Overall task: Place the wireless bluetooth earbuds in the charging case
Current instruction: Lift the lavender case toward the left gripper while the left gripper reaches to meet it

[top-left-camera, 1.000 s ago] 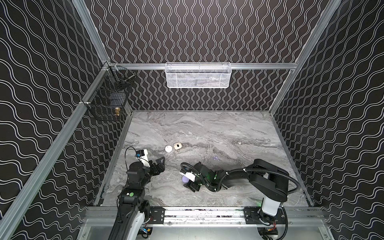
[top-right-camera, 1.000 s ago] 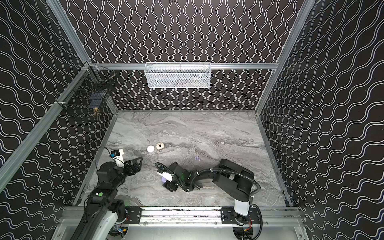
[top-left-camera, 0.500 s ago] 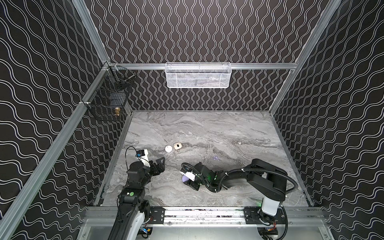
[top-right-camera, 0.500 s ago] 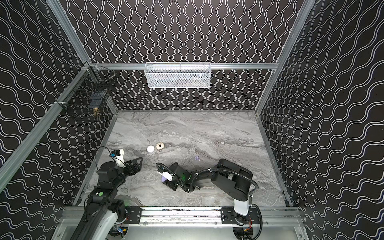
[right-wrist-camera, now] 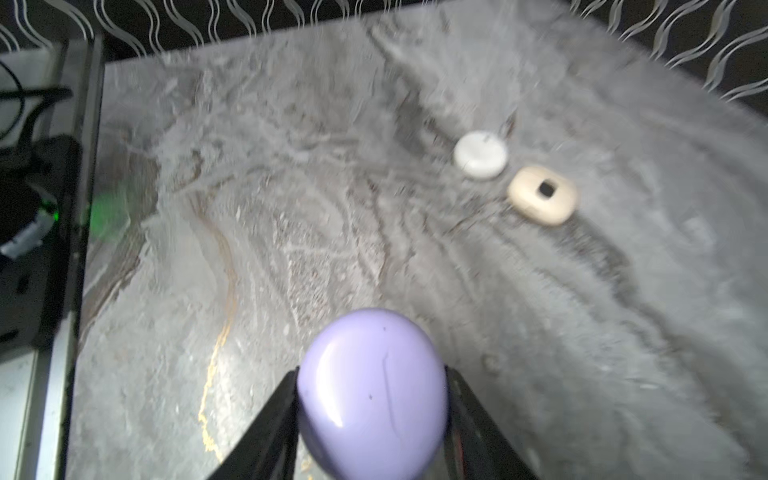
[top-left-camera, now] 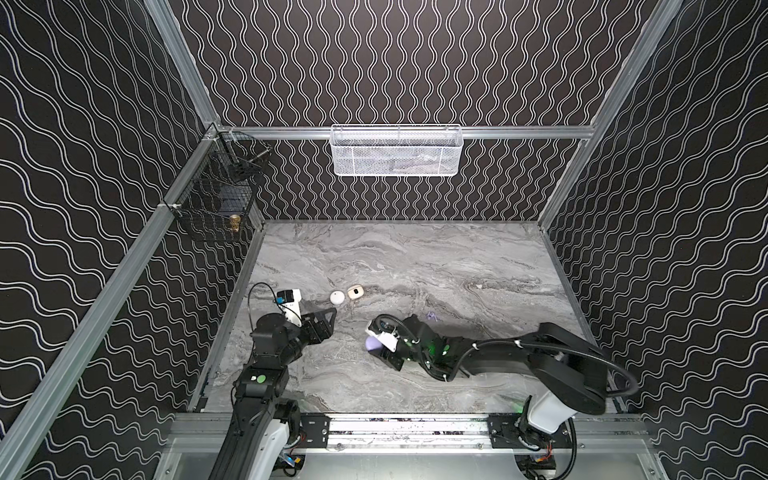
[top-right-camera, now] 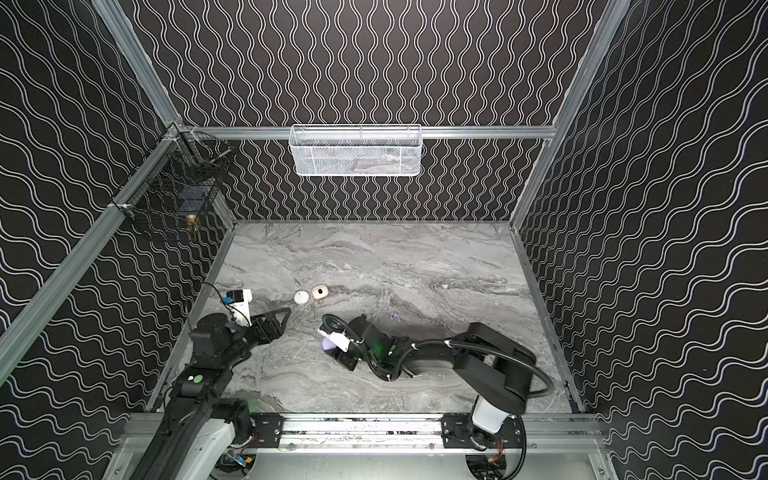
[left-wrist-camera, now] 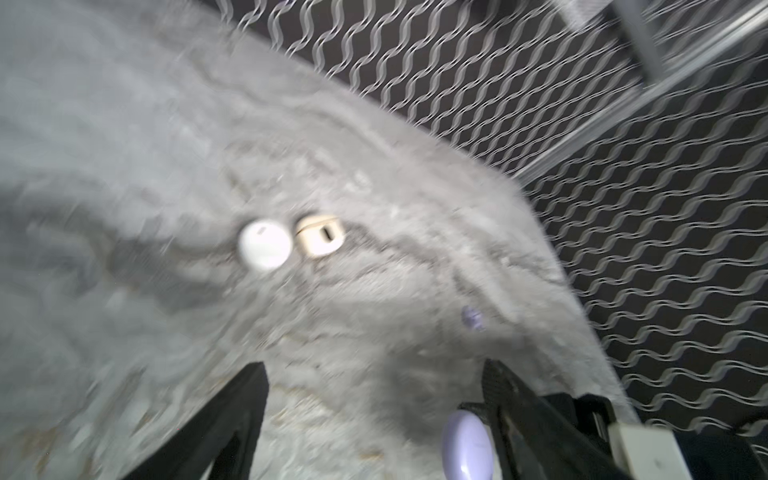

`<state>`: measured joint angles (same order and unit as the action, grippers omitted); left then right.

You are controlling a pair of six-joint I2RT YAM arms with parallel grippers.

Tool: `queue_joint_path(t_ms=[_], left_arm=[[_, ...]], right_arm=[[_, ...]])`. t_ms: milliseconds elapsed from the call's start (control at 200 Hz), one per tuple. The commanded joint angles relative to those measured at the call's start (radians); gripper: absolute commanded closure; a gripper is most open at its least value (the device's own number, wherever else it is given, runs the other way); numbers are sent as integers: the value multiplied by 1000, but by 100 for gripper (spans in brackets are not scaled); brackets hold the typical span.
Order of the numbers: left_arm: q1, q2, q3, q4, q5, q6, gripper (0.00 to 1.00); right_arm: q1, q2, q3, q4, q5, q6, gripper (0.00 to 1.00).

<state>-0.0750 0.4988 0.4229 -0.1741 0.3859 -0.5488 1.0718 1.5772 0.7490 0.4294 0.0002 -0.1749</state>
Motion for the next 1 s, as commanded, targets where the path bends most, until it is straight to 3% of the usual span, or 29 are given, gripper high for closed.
queue_joint_path(t_ms=[0,315,626,996], left_arm=[[1,-11,56,37,113,-34,16],[0,-30,135,194,457,-147,28],[-1,-65,134,235,497,-173,35],[-78,-30,123,260,448,-166,39]], right_arm=[[-3,-80,20,70,90,-102,70],[-3,-252,13,221,84,-317,74],[3,-316,53,195,-19,-445,73],[34,-301,64,186,-2,-490,75]])
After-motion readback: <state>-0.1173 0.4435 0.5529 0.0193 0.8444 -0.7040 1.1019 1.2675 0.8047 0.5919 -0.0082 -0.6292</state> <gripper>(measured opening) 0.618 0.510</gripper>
